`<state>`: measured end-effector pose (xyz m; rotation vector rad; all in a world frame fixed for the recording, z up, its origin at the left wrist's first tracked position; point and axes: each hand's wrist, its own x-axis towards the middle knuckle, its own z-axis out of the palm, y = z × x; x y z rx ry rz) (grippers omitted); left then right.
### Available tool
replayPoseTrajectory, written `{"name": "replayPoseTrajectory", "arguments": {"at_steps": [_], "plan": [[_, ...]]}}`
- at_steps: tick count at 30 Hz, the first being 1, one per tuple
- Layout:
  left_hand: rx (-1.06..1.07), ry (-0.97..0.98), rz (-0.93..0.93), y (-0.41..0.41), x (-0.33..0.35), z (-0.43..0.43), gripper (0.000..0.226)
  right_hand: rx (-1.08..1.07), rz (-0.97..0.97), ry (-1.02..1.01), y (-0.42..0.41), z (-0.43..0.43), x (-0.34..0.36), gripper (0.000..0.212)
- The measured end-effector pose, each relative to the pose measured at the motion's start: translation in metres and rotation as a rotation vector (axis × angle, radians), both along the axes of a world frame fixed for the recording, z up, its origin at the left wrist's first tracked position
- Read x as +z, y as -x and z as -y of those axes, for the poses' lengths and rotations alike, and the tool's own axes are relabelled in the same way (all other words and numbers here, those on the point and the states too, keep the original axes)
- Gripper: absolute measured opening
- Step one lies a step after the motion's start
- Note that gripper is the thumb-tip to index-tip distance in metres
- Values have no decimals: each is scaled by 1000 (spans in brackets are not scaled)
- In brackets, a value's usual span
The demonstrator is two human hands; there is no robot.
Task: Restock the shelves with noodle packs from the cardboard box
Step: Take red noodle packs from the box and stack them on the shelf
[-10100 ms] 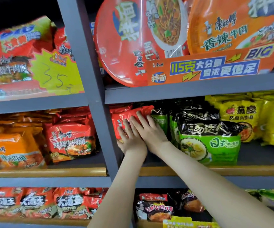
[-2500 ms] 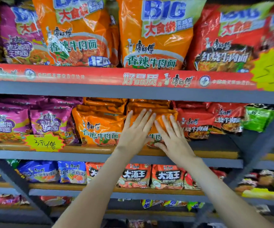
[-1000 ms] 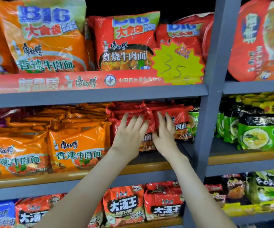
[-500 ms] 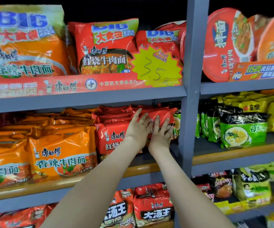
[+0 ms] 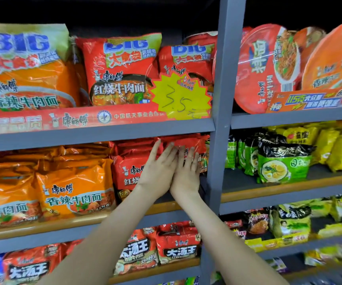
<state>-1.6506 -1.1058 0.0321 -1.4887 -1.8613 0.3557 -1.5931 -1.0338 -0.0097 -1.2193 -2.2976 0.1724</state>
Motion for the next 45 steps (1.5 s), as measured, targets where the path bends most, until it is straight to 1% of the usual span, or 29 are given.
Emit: {"name": "replayPoseTrajectory", "arguments": {"at_steps": [3,5,7,8,9,12,13,17,19,22,25,27,29,30,33,34,35,37,38,39,42,43,44,45], "plan": [[-63,-214,92,-6,1,28,60,158,-116,-96,-16,25,10,67],[-162,-346,194,-9,0,43,59,283,-155,-178,-29,41,21,69],[-235,-397,267,-14,2,58,55,384,-177,-149,-48,60,31,75],[-262,-411,302,-17,3,65,53,413,-197,-144,-58,68,35,75],[-285,-426,342,-22,4,70,51,425,-232,-175,-69,76,38,71],[-328,-441,494,-47,3,78,45,431,-323,-306,-97,84,38,44],[-342,-440,550,-56,2,78,42,431,-327,-316,-105,84,37,41],[-407,-441,708,-87,-2,70,36,392,-353,-313,-141,69,32,37],[-439,-427,724,-102,-6,59,37,359,-325,-313,-159,51,25,33],[-487,-429,700,-126,-14,33,35,305,-273,-310,-184,15,21,35],[-480,-450,702,-152,-23,-3,29,234,-123,-335,-206,-32,19,43],[-395,-363,723,-164,-29,-37,42,189,1,-367,-218,-66,18,51],[-225,-240,608,-170,-34,-77,53,183,96,-439,-225,-101,15,59],[-132,-215,580,-171,-36,-97,57,195,137,-495,-226,-118,16,61],[98,-312,589,-169,-27,-146,67,289,293,-670,-212,-158,18,64],[238,-294,579,-166,-23,-156,68,298,372,-714,-201,-167,18,63],[322,-274,549,-160,-23,-168,67,291,433,-736,-187,-174,18,58],[514,-161,555,-149,-22,-183,66,300,456,-696,-159,-178,22,48],[589,-128,541,-145,-21,-187,67,325,462,-660,-143,-181,21,50],[620,-119,510,-140,-22,-191,67,319,453,-629,-130,-184,21,54],[665,-150,472,-127,-32,-199,67,249,285,-567,-105,-194,20,55],[671,-159,449,-124,-34,-203,67,270,285,-523,-99,-198,17,53],[675,-154,425,-122,-35,-206,68,304,365,-464,-97,-201,14,53],[669,-140,412,-121,-37,-209,69,336,400,-432,-95,-206,8,54]]}}
